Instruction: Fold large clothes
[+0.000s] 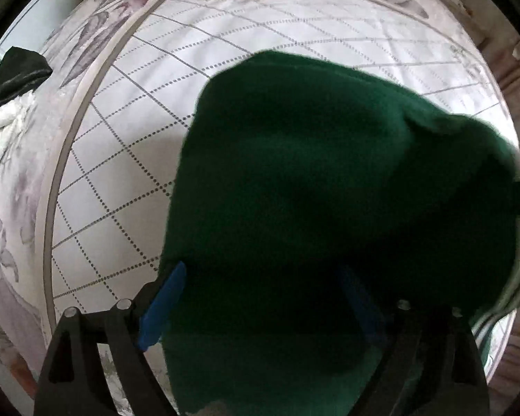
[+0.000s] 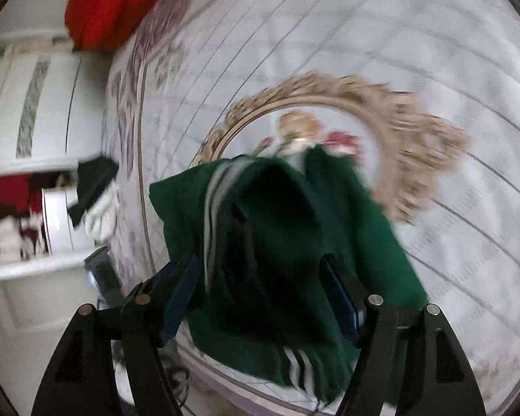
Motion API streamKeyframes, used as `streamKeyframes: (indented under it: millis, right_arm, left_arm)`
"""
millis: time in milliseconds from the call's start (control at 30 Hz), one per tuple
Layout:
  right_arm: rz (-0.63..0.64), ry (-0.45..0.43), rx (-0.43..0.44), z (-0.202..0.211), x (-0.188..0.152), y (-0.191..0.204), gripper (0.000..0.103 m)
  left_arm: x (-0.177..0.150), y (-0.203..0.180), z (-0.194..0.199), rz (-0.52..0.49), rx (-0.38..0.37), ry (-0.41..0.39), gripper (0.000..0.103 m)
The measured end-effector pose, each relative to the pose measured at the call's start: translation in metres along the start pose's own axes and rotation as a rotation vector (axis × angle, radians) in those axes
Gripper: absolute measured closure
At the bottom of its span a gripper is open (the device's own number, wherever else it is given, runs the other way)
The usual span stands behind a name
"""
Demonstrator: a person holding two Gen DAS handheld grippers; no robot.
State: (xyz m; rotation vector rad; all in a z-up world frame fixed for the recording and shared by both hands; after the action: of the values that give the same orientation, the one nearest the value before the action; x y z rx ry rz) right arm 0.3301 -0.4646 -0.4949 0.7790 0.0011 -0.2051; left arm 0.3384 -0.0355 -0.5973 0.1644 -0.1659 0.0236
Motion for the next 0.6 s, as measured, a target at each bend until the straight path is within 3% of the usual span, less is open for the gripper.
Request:
streamKeyframes:
  millis: [33, 67, 133, 233, 300, 367, 400, 433, 500, 600]
  right_arm:
    - [-0.017, -0.013, -0.055, -0.005, 0.003, -0.009, 0.091]
    - [-0.074, -0.037, -0.079, -0.002, 0.005, -0.020, 0.101]
    - [-0.187, -0.119, -0.139, 0.007, 0.005, -0.057, 0.101]
    - [-0.252, -0.117, -0.140, 0.005, -0.005, -0.086, 0.100]
    - [-0.250, -0.109, -0.072, 0.021, -0.015, -0.080, 0.091]
    - [-0.251, -0.106, -0.038, 0.044, -0.033, -0.074, 0.064]
    - [-0.234, -0.129, -0.020, 0.059, -0.049, -0.070, 0.042]
    - [-0.221, -0.132, -0.017, 0.067, -0.063, -0.069, 0.027]
    - [-0.214, -0.080, 0.002, 0.061, -0.093, -0.068, 0.025]
    - [-0.255, 0.033, 0.001, 0.020, -0.130, -0.086, 0.025]
  left_arm:
    - [-0.002, 0.004, 0.002, 0.005, -0.003, -0.005, 0.012]
    - [-0.004, 0.009, 0.006, 0.013, -0.007, -0.010, 0.012]
    - [-0.010, 0.022, 0.012, 0.038, -0.008, -0.016, 0.012]
    - [-0.015, 0.040, 0.016, 0.079, -0.018, 0.001, 0.012]
    - [-0.018, 0.052, 0.021, 0.107, -0.020, 0.005, 0.012]
    - [-0.024, 0.062, 0.030, 0.135, -0.013, -0.002, 0.012]
    - [-0.028, 0.065, 0.033, 0.144, -0.004, -0.006, 0.012]
    - [-0.033, 0.067, 0.036, 0.149, -0.002, -0.005, 0.012]
    - [-0.044, 0.067, 0.036, 0.149, 0.009, 0.010, 0.012]
    - [-0.055, 0.059, 0.028, 0.128, 0.015, 0.040, 0.012]
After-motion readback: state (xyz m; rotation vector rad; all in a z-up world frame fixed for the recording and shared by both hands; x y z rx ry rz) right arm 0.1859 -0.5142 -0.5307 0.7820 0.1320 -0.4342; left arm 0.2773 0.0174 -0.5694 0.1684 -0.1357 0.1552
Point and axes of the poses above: each gripper's, at about its wrist camera, not at the fingertips, and z roughly against the way its jaws point, y to its left, x to its top, the point moved 6 cm from there along -z, roughly the way its jaws point, and after that the axes turned 11 degrees about x, right-handed, at the moved point
